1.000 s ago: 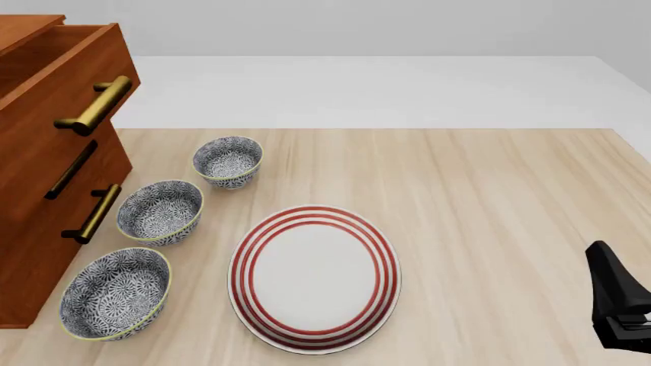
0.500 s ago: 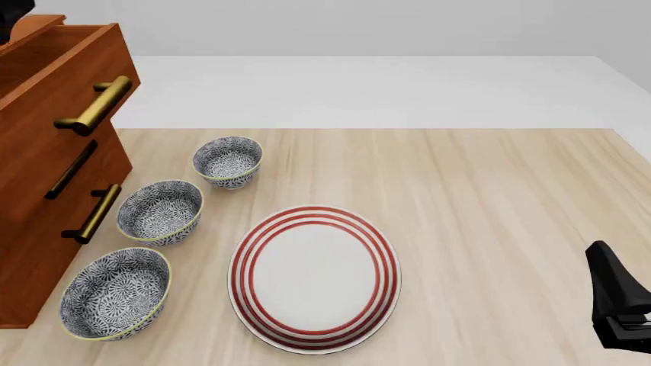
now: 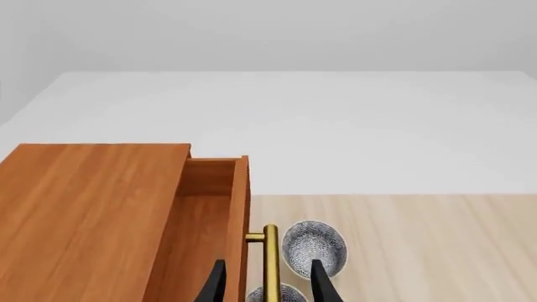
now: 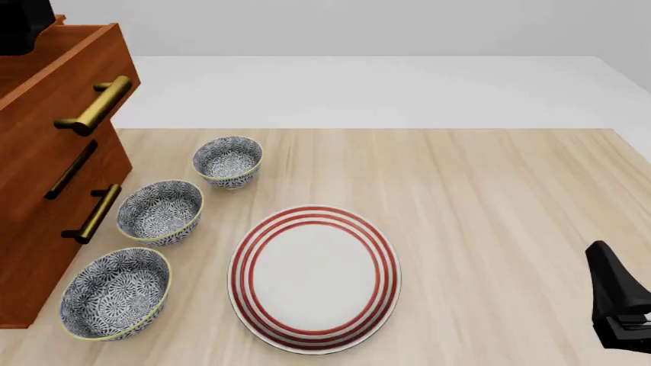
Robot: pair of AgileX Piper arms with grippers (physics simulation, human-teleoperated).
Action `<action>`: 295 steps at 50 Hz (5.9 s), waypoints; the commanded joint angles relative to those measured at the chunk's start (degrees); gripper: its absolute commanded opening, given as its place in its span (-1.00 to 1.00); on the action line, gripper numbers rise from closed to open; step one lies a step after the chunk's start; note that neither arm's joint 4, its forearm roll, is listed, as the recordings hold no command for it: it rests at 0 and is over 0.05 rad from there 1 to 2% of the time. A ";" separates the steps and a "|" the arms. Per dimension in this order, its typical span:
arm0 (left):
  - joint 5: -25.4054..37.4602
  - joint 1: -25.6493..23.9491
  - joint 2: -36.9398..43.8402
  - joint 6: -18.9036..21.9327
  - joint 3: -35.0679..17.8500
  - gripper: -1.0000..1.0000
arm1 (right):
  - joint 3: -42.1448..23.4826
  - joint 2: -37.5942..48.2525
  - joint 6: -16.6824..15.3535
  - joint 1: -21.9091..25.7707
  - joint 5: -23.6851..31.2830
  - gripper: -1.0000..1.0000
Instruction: Open the top drawer of the cabinet.
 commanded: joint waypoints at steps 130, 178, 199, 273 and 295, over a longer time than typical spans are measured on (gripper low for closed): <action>-8.51 4.19 12.41 -1.77 5.18 1.00 | 0.00 0.00 -0.01 0.00 0.00 1.00; -11.51 4.14 15.70 -3.37 7.40 1.00 | 0.00 0.00 0.00 0.00 0.00 1.00; -11.53 3.58 15.75 -4.53 8.49 1.00 | 0.00 0.00 0.00 -0.01 0.00 1.00; -1.31 -1.50 23.68 -5.64 -0.95 1.00 | 0.00 -0.01 0.00 0.01 0.00 1.00; -0.24 -3.51 22.41 -5.23 -0.64 1.00 | 0.00 -0.02 0.00 -0.01 0.00 1.00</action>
